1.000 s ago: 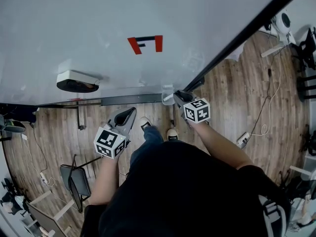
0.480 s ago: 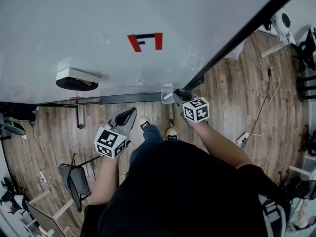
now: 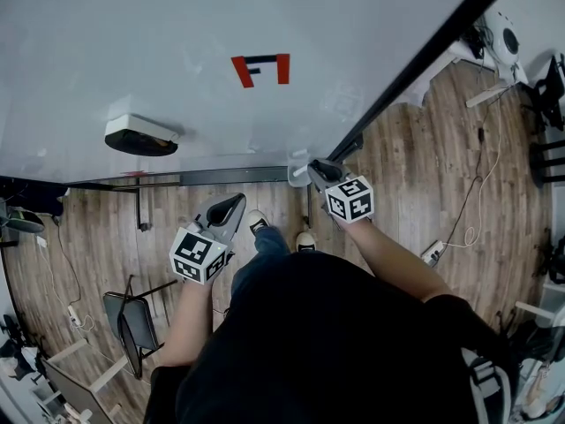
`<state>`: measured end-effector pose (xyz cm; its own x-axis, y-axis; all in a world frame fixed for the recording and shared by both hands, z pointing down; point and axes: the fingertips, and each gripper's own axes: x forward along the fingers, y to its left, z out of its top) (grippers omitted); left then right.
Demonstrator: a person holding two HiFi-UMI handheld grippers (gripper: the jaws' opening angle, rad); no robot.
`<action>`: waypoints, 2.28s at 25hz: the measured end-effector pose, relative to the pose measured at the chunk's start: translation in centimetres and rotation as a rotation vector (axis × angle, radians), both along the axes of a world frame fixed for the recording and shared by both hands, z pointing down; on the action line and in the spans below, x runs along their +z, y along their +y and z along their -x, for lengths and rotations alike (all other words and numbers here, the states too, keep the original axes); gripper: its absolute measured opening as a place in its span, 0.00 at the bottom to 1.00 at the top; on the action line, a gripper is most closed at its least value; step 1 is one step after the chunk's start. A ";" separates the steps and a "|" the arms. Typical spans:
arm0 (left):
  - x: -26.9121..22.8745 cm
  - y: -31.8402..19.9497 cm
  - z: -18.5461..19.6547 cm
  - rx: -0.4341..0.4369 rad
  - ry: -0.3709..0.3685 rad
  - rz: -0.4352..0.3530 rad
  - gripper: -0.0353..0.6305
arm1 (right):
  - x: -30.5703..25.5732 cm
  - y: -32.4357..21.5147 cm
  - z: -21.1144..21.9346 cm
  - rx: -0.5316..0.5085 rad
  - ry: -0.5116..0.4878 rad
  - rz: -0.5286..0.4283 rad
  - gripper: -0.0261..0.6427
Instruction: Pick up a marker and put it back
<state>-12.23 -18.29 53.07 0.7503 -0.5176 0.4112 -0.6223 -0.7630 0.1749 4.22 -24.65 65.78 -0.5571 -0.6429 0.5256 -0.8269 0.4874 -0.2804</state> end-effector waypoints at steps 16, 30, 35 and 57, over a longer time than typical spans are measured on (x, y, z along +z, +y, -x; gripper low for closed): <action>-2.5 1.1 -1.2 -0.042 0.003 -0.072 0.07 | -6.9 1.8 -0.8 -0.063 -0.025 -0.134 0.13; -3.9 3.6 -3.5 -0.053 0.001 -0.115 0.07 | -13.6 4.4 -5.2 -0.063 -0.043 -0.257 0.13; -4.0 4.6 -4.3 -0.047 -0.003 -0.123 0.07 | -14.2 5.5 -7.1 -0.050 -0.037 -0.268 0.13; -4.0 6.5 -4.8 -0.061 0.008 -0.121 0.07 | -13.9 7.4 -8.7 -0.038 -0.032 -0.262 0.13</action>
<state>-7.47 -11.82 49.11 0.7191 -0.6080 0.3366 -0.6670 -0.7397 0.0890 12.90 -17.26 51.84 -0.5969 -0.7332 0.3257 -0.7995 0.5774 -0.1656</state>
